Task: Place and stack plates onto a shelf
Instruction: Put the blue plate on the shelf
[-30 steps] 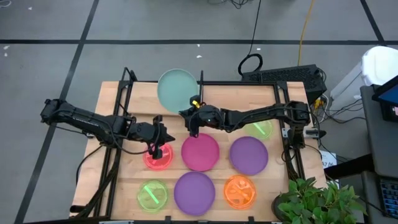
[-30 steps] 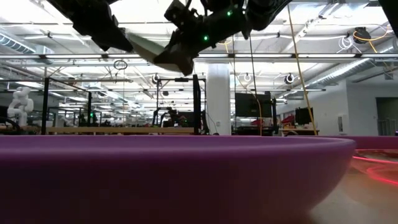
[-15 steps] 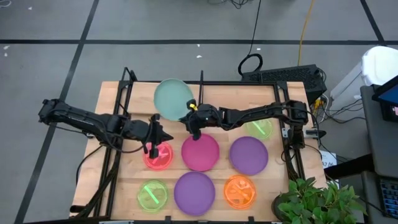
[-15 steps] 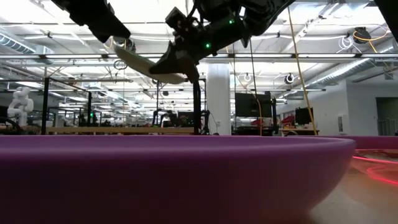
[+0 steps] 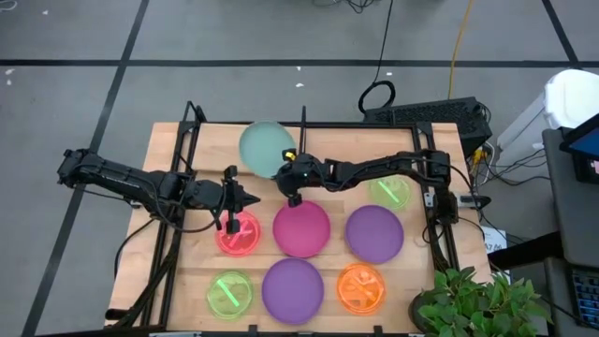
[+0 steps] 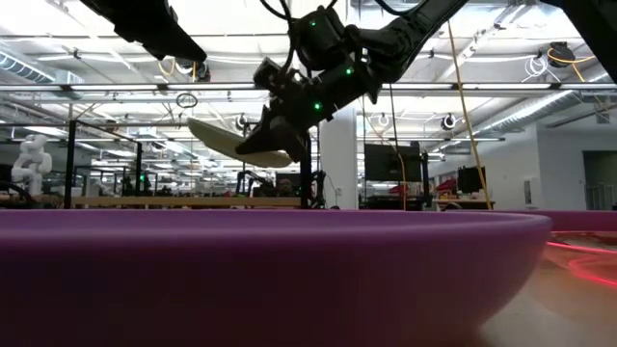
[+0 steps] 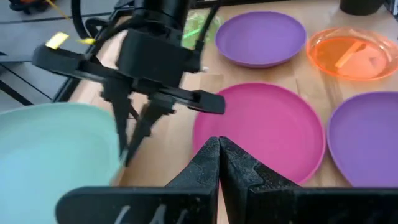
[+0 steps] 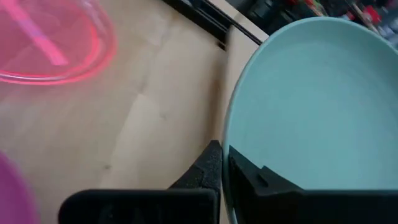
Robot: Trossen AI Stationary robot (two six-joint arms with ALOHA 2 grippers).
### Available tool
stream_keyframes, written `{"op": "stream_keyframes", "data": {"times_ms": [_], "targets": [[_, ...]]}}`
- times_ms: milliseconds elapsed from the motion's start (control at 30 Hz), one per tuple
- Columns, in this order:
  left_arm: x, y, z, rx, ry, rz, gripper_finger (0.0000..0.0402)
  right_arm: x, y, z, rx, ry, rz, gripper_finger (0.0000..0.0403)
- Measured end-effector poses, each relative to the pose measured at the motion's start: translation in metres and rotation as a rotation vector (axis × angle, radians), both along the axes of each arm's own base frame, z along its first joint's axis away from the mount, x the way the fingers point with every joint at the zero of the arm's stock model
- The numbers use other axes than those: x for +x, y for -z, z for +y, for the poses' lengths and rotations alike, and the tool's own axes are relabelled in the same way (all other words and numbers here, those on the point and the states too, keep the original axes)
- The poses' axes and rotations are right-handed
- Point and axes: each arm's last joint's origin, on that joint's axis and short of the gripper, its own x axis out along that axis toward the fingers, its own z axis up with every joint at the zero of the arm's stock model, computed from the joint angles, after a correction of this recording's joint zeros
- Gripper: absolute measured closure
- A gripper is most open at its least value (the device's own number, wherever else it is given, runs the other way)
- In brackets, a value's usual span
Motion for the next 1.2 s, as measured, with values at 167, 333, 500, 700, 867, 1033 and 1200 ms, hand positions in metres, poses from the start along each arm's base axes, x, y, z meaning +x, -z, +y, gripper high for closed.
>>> {"op": "stream_keyframes", "data": {"times_ms": [167,333,500,700,867,1033,1200], "targets": [[0.0,0.0,0.002,0.04,-0.031,-0.001,0.0394,-0.002,0.002,-0.009,0.041,0.063,0.008,0.0403],[0.0,0.0,0.003,0.057,-0.058,-0.005,0.0394,-0.002,0.006,-0.011,0.047,0.069,0.021,0.0401],[0.0,0.0,0.003,0.057,-0.059,-0.005,0.0394,-0.001,0.012,-0.014,0.066,0.085,0.021,0.0395],[0.0,0.0,0.003,0.057,-0.059,-0.004,0.0394,-0.001,0.015,-0.018,0.069,0.098,0.029,0.0393],[0.0,0.0,0.003,0.056,-0.06,-0.004,0.0394,-0.001,0.018,-0.02,0.084,0.11,0.031,0.0393],[0.0,0.0,0.003,0.054,-0.061,-0.004,0.0394,-0.002,0.022,-0.026,0.091,0.127,0.038,0.0392],[0.0,0.0,0.003,0.054,-0.061,-0.005,0.0394,-0.002,0.03,-0.029,0.096,0.136,0.059,0.0392]]}}
